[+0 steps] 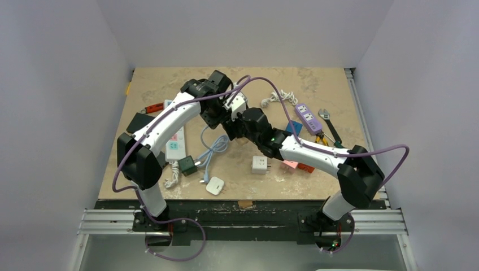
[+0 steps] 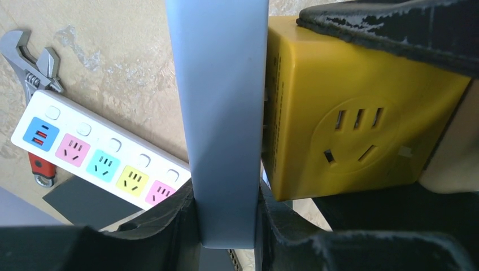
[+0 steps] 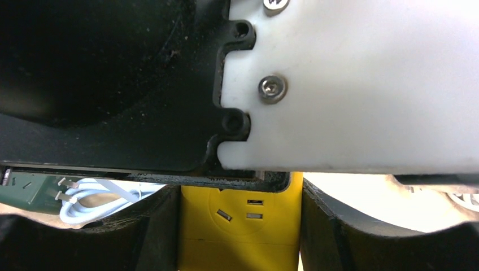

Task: Pull the plug off the socket
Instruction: Remove the plug from the socket, then place the plug at the center of the board, then place the socket at the center of the board.

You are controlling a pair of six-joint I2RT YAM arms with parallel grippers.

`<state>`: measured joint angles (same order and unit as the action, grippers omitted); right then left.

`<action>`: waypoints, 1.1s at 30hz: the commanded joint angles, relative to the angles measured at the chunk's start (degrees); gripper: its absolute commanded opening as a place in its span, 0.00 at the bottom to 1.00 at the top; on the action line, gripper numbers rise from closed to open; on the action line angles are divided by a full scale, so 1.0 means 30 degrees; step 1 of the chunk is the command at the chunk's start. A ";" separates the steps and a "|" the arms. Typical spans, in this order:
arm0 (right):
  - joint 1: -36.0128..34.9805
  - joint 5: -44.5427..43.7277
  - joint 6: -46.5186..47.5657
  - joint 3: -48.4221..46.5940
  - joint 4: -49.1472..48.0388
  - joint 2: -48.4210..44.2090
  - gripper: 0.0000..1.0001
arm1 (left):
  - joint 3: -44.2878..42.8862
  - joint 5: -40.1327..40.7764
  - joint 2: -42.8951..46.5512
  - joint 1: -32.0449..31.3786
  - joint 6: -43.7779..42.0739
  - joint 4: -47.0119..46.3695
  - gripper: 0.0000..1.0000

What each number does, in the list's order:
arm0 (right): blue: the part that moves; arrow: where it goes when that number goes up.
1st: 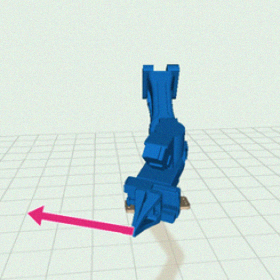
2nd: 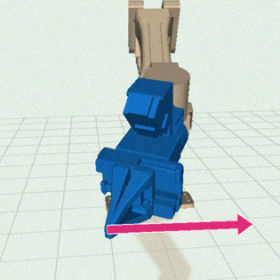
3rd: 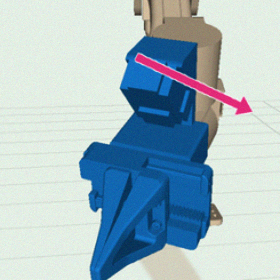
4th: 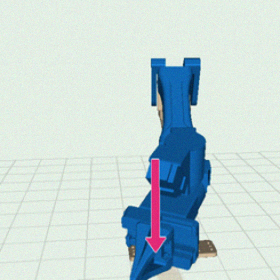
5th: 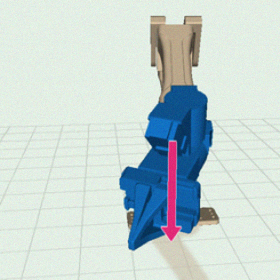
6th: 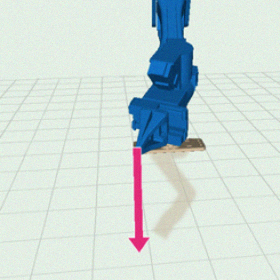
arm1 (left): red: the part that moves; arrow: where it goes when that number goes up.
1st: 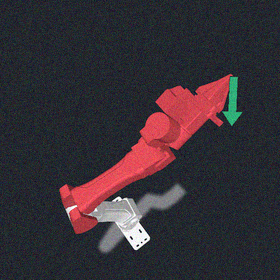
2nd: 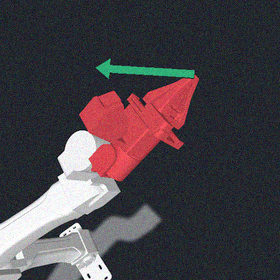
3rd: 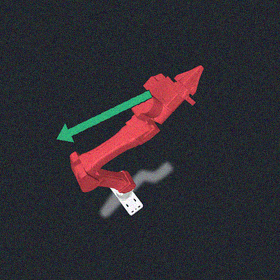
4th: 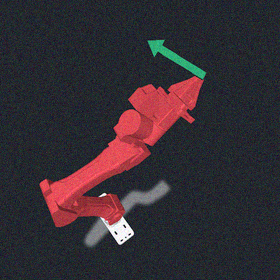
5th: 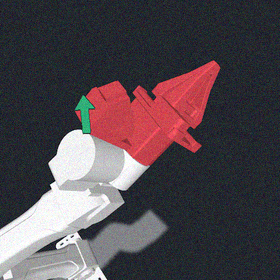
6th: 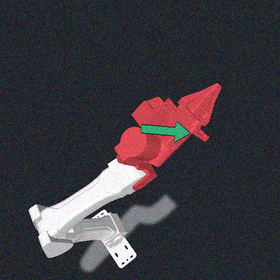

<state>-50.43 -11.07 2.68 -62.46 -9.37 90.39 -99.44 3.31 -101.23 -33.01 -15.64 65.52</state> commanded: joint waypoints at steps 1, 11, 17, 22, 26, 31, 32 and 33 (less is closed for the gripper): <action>-0.0340 -0.0350 -0.0770 0.1080 -0.0277 -0.1461 0.00 | -0.0484 0.2332 0.0821 -0.0013 -0.0238 -0.1500 0.00; -0.0892 -0.0494 -0.2234 0.2967 0.0496 -0.3260 0.00 | -0.0731 0.3906 -0.0699 0.0595 -0.0775 -0.2341 0.00; -0.1092 -0.1055 -0.2434 0.3492 0.0562 -0.3483 0.00 | -0.1567 0.3876 -0.1904 0.1404 -0.0676 -0.2411 0.00; -0.1089 -0.1437 -0.2586 0.3429 0.0510 -0.3499 0.00 | -0.1865 0.4041 -0.2696 0.1769 -0.0708 -0.2862 0.00; -0.1088 -0.1895 -0.2617 0.3078 0.0697 -0.3675 0.00 | -0.2705 0.4034 -0.3822 0.2046 -0.0925 -0.3463 0.00; -0.1089 -0.2671 -0.2854 0.2915 0.0897 -0.4774 0.00 | -0.7572 0.3503 -0.7107 0.2839 -0.1001 -0.2078 0.00; -0.1081 -0.2902 -0.2866 0.2991 0.0929 -0.5127 0.00 | -0.8708 0.3537 -0.7918 0.2920 -0.1134 -0.1761 0.00; -0.1073 -0.3129 -0.2890 0.3114 0.0965 -0.5449 0.00 | -0.9919 0.3593 -0.8668 0.2985 -0.1315 -0.1407 0.00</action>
<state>-53.67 -16.25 -4.75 -51.09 -3.22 80.42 -117.14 13.30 -121.80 -26.15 -17.72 60.60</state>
